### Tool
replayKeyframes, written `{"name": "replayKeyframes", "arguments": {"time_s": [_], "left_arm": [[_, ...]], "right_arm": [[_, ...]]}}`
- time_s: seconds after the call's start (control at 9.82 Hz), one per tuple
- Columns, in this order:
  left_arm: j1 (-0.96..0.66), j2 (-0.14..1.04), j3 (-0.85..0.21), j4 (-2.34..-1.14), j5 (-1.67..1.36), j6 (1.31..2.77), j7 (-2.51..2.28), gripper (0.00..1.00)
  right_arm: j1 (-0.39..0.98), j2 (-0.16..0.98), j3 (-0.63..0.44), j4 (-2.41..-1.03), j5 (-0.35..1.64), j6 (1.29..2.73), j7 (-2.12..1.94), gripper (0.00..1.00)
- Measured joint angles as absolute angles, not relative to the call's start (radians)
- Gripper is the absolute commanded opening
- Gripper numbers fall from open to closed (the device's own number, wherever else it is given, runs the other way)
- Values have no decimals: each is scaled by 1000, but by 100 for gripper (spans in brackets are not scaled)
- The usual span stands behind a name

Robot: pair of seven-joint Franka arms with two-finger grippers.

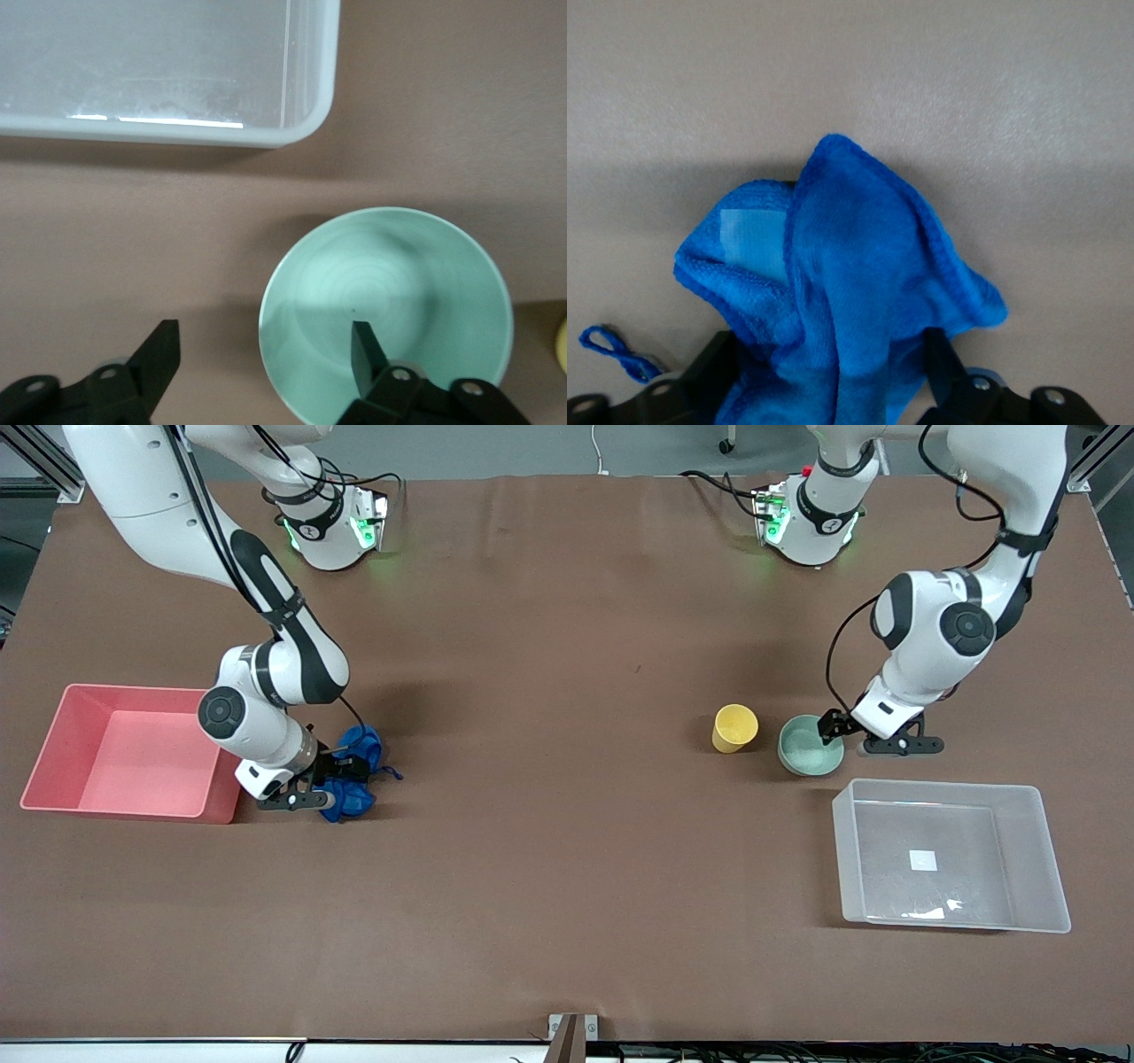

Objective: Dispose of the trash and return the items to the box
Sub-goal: 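Grasp the blue cloth with the right gripper while the left gripper grasps the bowl, then carry the cloth into the pink bin while the left gripper carries the bowl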

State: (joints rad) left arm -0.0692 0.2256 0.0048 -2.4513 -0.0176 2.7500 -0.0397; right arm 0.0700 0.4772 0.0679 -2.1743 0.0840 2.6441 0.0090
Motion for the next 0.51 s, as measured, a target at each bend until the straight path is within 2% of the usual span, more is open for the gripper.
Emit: {"name": "replayKeyframes", "arguments": {"time_s": [0.1,0.2,0.31,0.41,0.51], "left_arm": [[-68,257,5,-2449,-18,2769,-40,28],[-67,278,5,-2446,-18,2783,-40,12],[-67,291,5,-2440,-18,2789,-40,2],[-67,297,5,-2435,-18,2790,-40,0],[-67,297,5,-2431,-18,2790,-40,0]], "right_arm": [[70,472,68,-2174,84,2644,9,1],[70,467,70,-2174,84,2644,17,1],[70,463,70,-2170,84,2640,32,1],[70,457,76,-2150,84,2591,57,1],[70,447,85,-2079,84,2444,99,1]]}}
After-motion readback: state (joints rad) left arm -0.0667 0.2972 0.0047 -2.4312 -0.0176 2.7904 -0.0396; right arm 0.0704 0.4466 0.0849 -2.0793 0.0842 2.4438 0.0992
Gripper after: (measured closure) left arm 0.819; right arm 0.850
